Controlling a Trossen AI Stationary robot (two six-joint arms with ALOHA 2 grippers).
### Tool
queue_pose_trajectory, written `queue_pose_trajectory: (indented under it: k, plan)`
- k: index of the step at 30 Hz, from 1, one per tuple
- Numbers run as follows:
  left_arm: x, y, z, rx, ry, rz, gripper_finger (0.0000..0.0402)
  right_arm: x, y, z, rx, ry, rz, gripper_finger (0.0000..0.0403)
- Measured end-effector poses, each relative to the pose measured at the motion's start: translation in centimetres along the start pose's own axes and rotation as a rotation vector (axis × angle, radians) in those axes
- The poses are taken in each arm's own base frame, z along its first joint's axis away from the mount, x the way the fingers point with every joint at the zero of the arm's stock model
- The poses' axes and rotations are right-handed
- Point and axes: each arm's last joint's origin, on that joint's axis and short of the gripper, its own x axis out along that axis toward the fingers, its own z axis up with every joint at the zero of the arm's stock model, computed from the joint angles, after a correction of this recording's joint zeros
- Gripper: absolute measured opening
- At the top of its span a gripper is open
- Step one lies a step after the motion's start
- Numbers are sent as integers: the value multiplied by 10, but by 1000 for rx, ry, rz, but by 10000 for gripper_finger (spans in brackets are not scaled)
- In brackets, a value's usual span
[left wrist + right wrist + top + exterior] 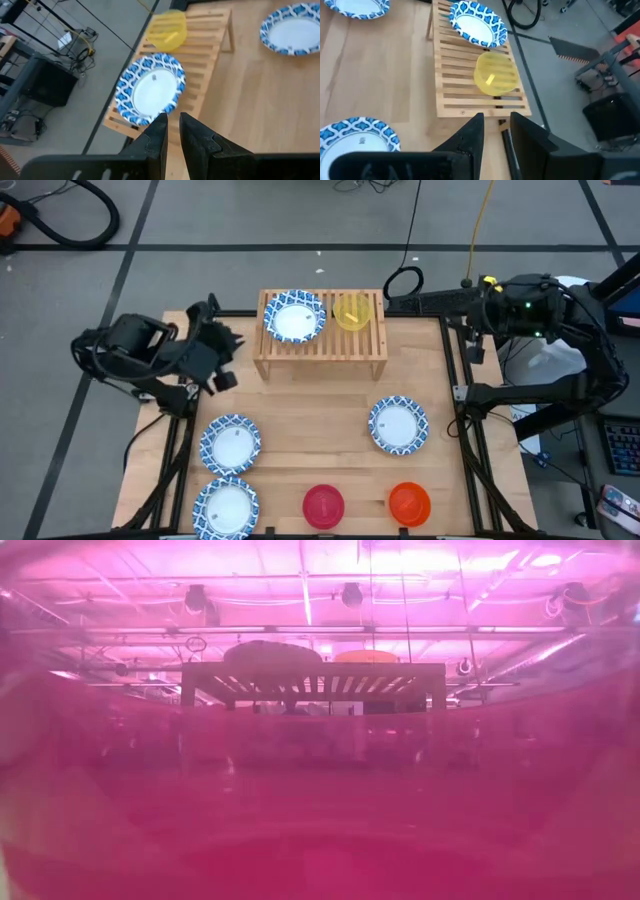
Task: Place and stack bowls onto a shelf
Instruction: Stack the orange bowl on top of the yellow bowl on the shelf
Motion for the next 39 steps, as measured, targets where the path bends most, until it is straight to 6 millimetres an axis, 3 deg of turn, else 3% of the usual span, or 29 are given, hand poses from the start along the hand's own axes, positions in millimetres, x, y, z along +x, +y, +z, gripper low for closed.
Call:
queue_pose_trajectory:
  k: [10, 16, 30, 39]
  plan:
    - [2, -16, -55, -91, 49, -46, 56, -18, 11, -20, 104, 61, 113, 89]
    - [3, -21, -77, -165, 58, -70, 56, -13, 14, -27, 214, 202, 158, 89]
    - [-1, -35, -90, -143, 39, -115, 56, 13, 25, -10, 403, 271, 407, 64]
    - [-7, -40, -93, -117, 22, -153, 56, 47, 52, -12, 457, 455, 566, 50]
